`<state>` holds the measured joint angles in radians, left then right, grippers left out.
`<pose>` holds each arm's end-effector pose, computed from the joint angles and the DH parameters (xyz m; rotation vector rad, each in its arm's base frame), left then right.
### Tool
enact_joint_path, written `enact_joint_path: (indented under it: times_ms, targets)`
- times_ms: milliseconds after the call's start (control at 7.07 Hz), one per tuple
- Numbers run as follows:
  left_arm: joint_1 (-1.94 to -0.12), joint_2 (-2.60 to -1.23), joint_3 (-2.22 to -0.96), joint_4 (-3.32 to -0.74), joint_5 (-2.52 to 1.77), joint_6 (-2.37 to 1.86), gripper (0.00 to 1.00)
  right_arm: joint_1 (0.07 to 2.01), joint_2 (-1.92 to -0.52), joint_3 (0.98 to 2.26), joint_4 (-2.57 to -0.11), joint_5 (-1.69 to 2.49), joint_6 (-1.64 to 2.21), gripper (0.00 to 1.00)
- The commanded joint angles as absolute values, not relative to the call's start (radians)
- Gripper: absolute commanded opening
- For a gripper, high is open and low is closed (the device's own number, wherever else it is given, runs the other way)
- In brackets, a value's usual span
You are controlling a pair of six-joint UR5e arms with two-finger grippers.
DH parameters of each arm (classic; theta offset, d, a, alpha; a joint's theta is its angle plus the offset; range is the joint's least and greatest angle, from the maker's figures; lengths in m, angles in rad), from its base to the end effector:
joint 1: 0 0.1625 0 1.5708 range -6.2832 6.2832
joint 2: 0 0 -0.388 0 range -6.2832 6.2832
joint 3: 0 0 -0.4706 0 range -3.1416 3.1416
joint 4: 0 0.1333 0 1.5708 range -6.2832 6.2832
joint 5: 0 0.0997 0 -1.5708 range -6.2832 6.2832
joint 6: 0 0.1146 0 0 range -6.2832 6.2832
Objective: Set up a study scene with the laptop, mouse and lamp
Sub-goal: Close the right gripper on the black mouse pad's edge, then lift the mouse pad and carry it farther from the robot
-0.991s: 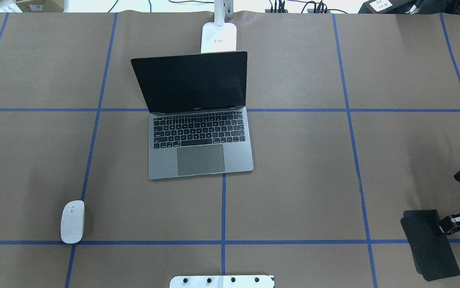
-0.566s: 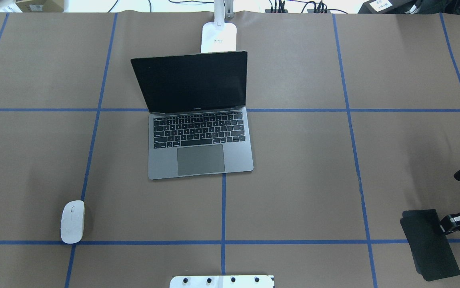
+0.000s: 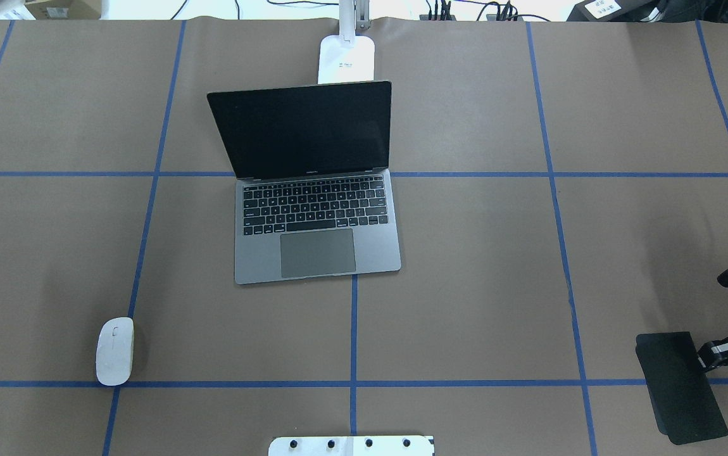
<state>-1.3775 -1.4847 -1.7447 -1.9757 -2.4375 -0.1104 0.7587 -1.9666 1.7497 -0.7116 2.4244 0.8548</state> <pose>0.0622 -0.5568 0.5260 0.3281 0.9103 0.2897 -0.2834 -0.3333 0.6224 -0.2044 -0.9985 -0.2350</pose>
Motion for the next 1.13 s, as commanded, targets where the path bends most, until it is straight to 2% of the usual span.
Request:
enact_joint_path:
  times_ms: [0,708,991]
  targets:
    - [-1.378,-1.483,-1.744,-1.980,-2.439,-0.110,1.00,0.778,-1.962,1.756,-0.712,2.447,0.853,0.16]
    - [-1.379,-1.483,-1.749,-1.980,-2.447,-0.110,1.00,0.813,-1.941,1.758,-0.713,2.448,0.850,0.10]
    - [-1.378,-1.480,-1.749,-1.980,-2.447,-0.110,1.00,0.866,-1.883,1.766,-0.760,2.497,0.848,0.10]
